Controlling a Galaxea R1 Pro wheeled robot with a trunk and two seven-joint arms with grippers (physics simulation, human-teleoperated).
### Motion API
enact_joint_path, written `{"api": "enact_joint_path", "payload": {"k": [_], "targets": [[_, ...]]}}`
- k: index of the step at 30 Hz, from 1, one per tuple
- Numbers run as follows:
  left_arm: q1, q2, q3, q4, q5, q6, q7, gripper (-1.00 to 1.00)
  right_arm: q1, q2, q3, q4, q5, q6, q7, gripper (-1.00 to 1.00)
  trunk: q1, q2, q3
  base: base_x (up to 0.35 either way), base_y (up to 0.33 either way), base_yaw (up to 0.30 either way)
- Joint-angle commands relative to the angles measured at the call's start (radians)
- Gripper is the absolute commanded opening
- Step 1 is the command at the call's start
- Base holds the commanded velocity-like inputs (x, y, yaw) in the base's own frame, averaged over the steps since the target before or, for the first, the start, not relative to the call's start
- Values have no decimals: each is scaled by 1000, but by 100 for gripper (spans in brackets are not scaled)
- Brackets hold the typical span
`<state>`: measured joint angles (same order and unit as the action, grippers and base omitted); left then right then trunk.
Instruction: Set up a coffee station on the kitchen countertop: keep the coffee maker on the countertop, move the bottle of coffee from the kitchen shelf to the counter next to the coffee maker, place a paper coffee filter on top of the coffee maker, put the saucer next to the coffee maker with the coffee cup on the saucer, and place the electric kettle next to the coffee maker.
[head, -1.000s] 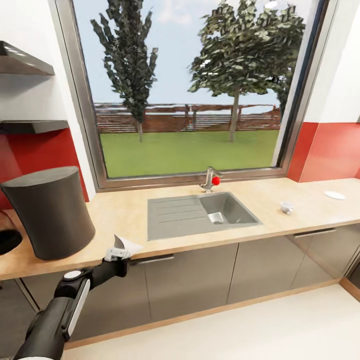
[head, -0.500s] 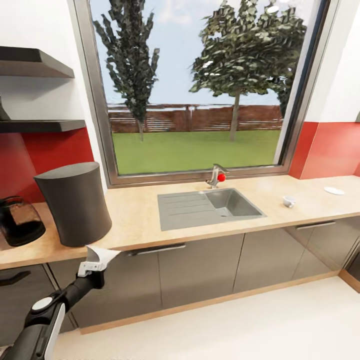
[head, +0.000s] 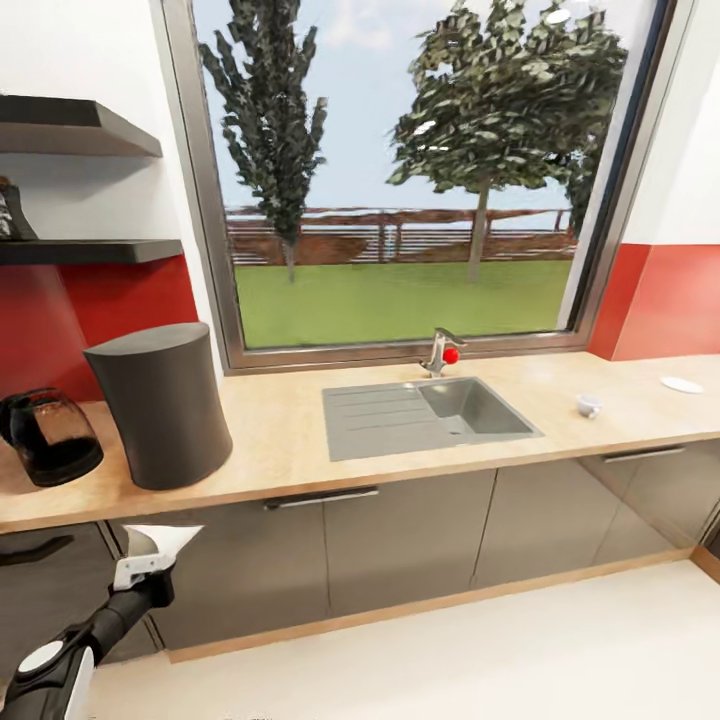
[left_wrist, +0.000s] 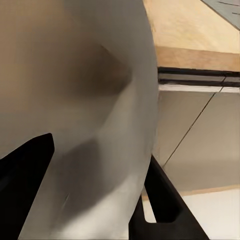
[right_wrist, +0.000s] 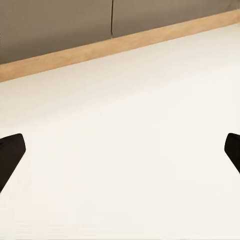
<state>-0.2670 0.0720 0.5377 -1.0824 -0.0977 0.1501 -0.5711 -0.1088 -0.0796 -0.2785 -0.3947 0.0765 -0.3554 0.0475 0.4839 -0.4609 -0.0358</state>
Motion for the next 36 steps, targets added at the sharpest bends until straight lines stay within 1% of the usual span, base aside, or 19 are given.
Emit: {"api": "enact_joint_path", "payload": {"k": [1, 6, 9, 11, 16, 18, 21, 26, 31, 36], "targets": [[-2, 0, 4, 10, -11, -8, -7, -100, -1, 1, -8, 0, 8, -4, 5, 100, 1, -2, -2, 0, 0, 259], [-1, 0, 6, 24, -11, -43, -7, -100, -1, 1, -8, 0, 8, -4, 6, 100, 1, -2, -2, 0, 43, 271], [-1, 0, 7, 31, -11, -49, -6, -100, -1, 1, -8, 0, 8, -4, 6, 100, 1, -2, -2, 0, 250, 277], [-1, 1, 14, 36, -11, -51, -6, -100, -2, 1, -9, 0, 8, -4, 6, 100, 1, -2, -2, 0, 296, 277], [-2, 2, 81, 30, -11, -51, -6, -100, -1, 1, -11, 0, 7, -4, 6, 100, 1, -2, -2, 0, 303, 226], [-3, 2, 95, 30, -11, -51, -7, -100, -2, 1, -11, -1, 6, -4, 6, 100, 1, -2, -2, 0, 306, 64], [-3, 1, 103, 28, -11, -52, -6, -100, -1, 1, -11, -2, 6, -4, 7, 100, 1, -2, -2, -41, 306, 24], [-4, -3, 96, 23, -11, -51, -6, -100, -1, 1, -9, -1, 6, -5, 6, 100, 1, -2, -2, -38, 306, 2], [-4, -4, 99, 21, -11, -51, -6, -100, -1, -6, -7, -1, 9, -5, 10, 100, 1, -2, -2, 64, 307, 0], [-4, -5, 99, 20, -10, -51, -6, -100, -1, -6, -6, -1, 10, -5, 9, 100, 1, -2, -2, 6, 307, 0]]}}
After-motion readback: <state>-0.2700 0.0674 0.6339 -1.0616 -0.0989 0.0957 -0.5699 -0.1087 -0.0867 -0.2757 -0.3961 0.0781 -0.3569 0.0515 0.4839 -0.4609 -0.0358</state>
